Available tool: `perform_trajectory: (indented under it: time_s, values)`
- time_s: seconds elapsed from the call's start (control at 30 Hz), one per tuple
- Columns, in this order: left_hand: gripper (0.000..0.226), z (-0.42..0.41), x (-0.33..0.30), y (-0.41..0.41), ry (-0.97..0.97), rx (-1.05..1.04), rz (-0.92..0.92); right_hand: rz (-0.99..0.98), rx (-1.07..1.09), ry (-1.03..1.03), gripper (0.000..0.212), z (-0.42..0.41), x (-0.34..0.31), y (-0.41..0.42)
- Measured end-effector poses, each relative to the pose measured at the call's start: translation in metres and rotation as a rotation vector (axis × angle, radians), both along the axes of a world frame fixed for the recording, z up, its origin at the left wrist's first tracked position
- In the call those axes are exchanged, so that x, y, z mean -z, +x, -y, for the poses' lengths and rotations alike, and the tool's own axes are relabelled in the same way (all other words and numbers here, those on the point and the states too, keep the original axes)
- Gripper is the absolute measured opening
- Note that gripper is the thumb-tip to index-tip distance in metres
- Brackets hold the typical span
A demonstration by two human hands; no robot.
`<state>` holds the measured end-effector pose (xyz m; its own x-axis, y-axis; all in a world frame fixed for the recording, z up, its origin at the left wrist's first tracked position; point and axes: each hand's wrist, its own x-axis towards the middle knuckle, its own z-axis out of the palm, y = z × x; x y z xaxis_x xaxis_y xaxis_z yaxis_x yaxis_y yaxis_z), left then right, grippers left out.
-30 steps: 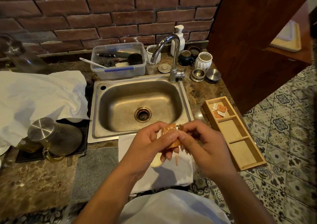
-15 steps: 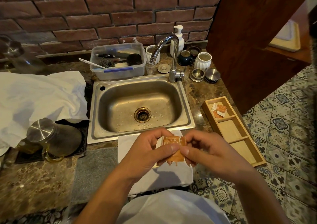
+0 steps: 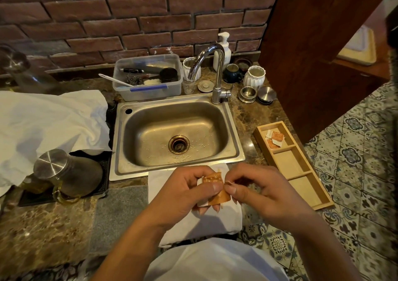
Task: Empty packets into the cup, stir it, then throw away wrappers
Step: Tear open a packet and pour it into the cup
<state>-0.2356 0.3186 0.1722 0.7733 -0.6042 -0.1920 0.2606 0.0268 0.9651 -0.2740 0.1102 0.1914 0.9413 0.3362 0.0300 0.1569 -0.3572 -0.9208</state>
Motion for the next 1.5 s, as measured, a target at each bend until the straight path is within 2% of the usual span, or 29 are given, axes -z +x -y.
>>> perform_trajectory:
  time_s: [0.17, 0.33, 0.4, 0.47, 0.53, 0.6, 0.67, 0.83, 0.93, 1.23, 1.5]
  values:
    - [0.012, 0.008, 0.007, -0.006, -0.207, -0.081, -0.140, 0.088, 0.106, 0.083, 0.012, -0.009, 0.005, -0.004]
    - [0.019, 0.012, 0.014, -0.007, -0.417, -0.102, -0.308, 0.282, 0.263, -0.046, 0.013, -0.025, 0.014, -0.007]
    - [0.024, 0.015, 0.015, -0.006, -0.498, -0.093, -0.357, 0.419, 0.288, -0.115, 0.012, -0.030, 0.017, -0.007]
    - [0.025, 0.016, 0.015, -0.006, -0.552, -0.084, -0.389, 0.467, 0.297, -0.131, 0.013, -0.033, 0.017, -0.006]
    - [0.021, 0.012, 0.012, -0.004, -0.522, -0.098, -0.366, 0.367, 0.289, -0.057, 0.010, -0.032, 0.013, -0.006]
    - [0.013, 0.005, 0.009, -0.001, -0.411, -0.107, -0.273, 0.172, 0.233, 0.033, 0.010, -0.027, 0.008, -0.005]
    - [0.009, 0.000, 0.006, 0.002, -0.328, -0.098, -0.196, 0.036, 0.140, 0.021, 0.012, -0.020, 0.004, -0.004]
    - [0.007, -0.009, 0.002, 0.010, -0.188, -0.071, -0.113, -0.069, 0.058, 0.056, 0.010, -0.012, -0.004, -0.003]
    - [0.010, -0.009, 0.003, 0.010, -0.178, -0.033, -0.064, -0.133, 0.062, 0.102, 0.019, -0.015, -0.005, -0.001]
    - [0.018, -0.012, 0.002, 0.007, -0.070, 0.059, 0.012, -0.090, 0.019, 0.089, 0.011, -0.013, -0.006, 0.002]
    - [0.013, -0.012, 0.000, 0.008, -0.015, 0.117, 0.084, -0.072, -0.009, 0.087, 0.006, -0.008, -0.008, 0.003]
